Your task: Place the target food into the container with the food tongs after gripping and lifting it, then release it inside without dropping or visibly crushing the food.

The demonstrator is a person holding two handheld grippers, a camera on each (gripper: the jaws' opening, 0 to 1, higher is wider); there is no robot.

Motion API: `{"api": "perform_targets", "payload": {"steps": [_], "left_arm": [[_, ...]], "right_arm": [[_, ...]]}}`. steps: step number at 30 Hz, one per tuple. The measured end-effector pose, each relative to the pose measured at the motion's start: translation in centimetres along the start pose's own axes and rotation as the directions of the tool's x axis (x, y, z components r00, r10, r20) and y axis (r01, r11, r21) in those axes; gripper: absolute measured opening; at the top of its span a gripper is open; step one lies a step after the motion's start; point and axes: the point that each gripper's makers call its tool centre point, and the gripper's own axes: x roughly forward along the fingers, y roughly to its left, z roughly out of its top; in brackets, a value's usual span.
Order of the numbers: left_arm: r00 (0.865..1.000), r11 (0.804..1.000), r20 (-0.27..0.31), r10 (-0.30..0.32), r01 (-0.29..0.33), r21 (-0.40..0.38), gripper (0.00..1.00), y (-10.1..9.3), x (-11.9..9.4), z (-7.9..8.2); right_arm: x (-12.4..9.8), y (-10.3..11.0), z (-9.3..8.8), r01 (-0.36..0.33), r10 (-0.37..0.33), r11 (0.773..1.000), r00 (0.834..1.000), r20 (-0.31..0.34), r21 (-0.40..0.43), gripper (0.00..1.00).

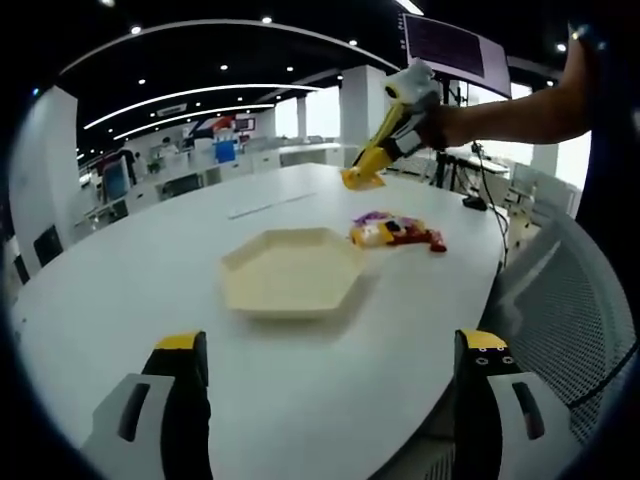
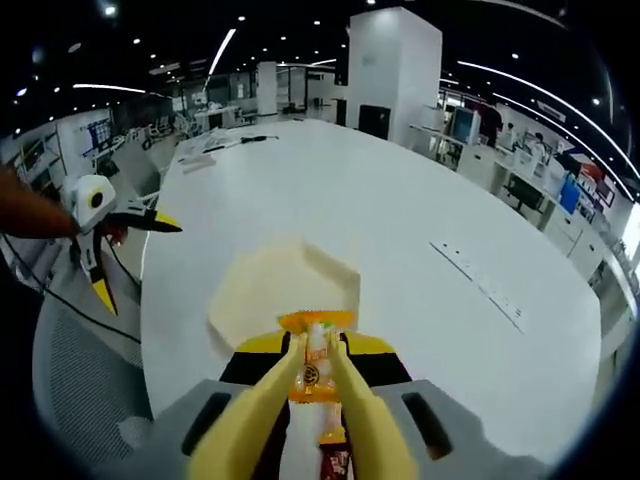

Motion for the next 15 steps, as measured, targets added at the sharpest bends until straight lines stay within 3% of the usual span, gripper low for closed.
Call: {"api": "perform_targets", "payload": {"steps": [15], "left_arm": [[1.000, 1.000, 0.022, 0.016, -0.016, -0.005, 0.99, 0.4, -0.2, 0.3]], "right_arm": [[2.1, 0.8, 4.2, -0.045, 0.046, 0.998, 0.999, 0.011, -0.036, 0.18]]}}
